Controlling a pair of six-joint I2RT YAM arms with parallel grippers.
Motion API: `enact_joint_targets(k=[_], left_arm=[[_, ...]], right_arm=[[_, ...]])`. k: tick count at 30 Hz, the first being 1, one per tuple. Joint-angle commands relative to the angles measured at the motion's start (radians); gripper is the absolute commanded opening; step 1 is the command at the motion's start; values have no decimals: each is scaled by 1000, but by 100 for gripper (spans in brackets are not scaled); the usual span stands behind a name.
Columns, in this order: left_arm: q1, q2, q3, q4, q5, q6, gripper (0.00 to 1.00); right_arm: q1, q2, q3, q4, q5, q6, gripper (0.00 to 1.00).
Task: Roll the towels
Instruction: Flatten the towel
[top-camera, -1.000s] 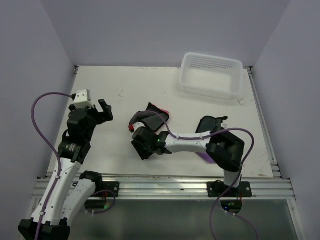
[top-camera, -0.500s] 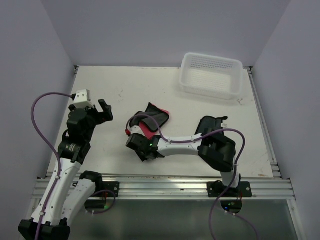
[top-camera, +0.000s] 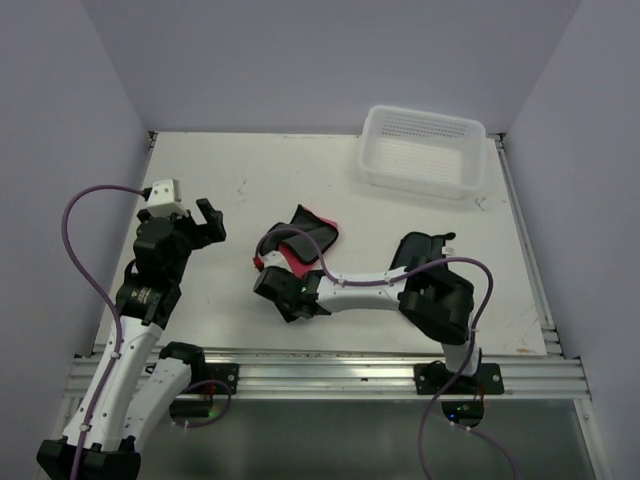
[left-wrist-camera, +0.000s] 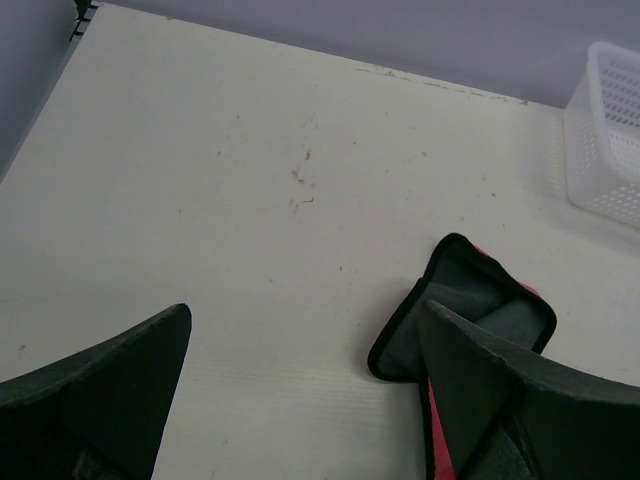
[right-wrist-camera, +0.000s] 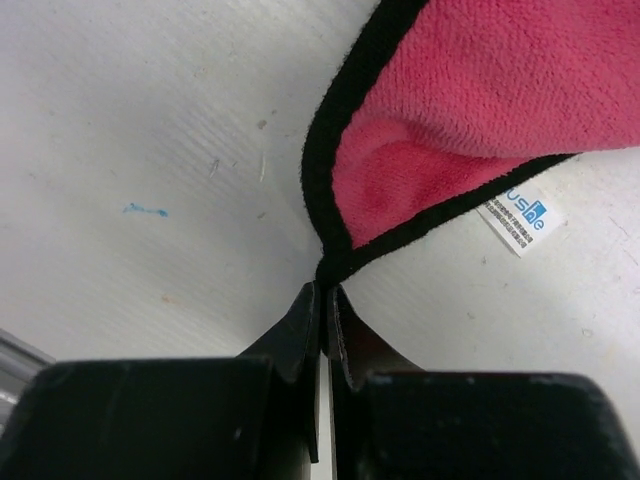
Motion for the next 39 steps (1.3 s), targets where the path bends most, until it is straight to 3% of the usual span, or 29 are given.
enact_joint_targets(k=[1,8,15,22,29,32,34,35,39], left_arm=[[7,-9,9,32,9,12,100],[8,-6,9,29,-10,10,99],[8,0,9,30,-30,7,100],[7,72,6,46,96,-36,99],[7,229,19,58,305,-163,98],[7,246,-75,152,439,-279,94],[5,221,-218,251,533,-339,87],[2,209,-262,341,547,-382,82],[-42,221,-396,412,563,-401,77]], right_arm=[[-11,-106,4,-19,-38,27,0],[-170,-367,38,-35,-109,64,0],[-382,-539,-77,3,-224,167,0],[-465,-611,-229,19,-282,222,0],[-508,-717,-334,-18,-201,265,0],[-537,-777,-399,-13,-167,299,0],[-559,-806,-448,8,-175,311,0],[-567,-812,-462,13,-184,312,0],[-588,-815,-503,20,-216,305,0]])
